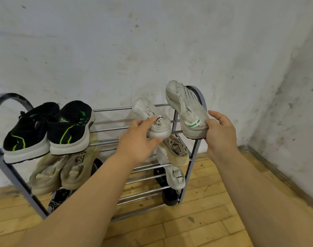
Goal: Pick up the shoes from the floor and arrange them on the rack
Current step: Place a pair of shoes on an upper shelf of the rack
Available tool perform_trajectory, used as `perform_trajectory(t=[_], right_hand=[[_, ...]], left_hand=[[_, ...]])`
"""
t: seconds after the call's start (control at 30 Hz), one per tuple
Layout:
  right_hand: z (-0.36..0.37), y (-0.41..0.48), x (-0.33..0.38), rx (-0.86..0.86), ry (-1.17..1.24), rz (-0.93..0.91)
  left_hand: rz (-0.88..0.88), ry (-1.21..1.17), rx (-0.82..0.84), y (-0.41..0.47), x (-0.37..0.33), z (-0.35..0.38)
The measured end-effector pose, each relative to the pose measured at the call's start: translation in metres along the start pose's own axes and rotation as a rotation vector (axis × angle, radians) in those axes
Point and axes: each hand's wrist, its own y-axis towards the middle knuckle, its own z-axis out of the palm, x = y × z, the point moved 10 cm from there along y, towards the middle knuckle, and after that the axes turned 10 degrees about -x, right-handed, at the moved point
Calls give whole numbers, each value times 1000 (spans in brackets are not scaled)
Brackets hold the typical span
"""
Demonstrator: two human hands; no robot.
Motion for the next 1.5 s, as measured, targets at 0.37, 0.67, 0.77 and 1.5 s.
perform_trajectory(t=[0.37, 0.67, 0.77, 1.5], right_hand=[[-15, -1, -7, 40, -4, 32], [-38, -20, 9, 120, 65, 127], [-48, -32, 11, 190, 67, 201], [-47, -77, 4, 330, -56, 223]], left_hand=[[9, -178, -141, -11, -19, -23], [103, -187, 10, -105, -52, -78], [99, -168, 47, -134, -50, -84], [-35, -74, 358, -224, 7, 16]])
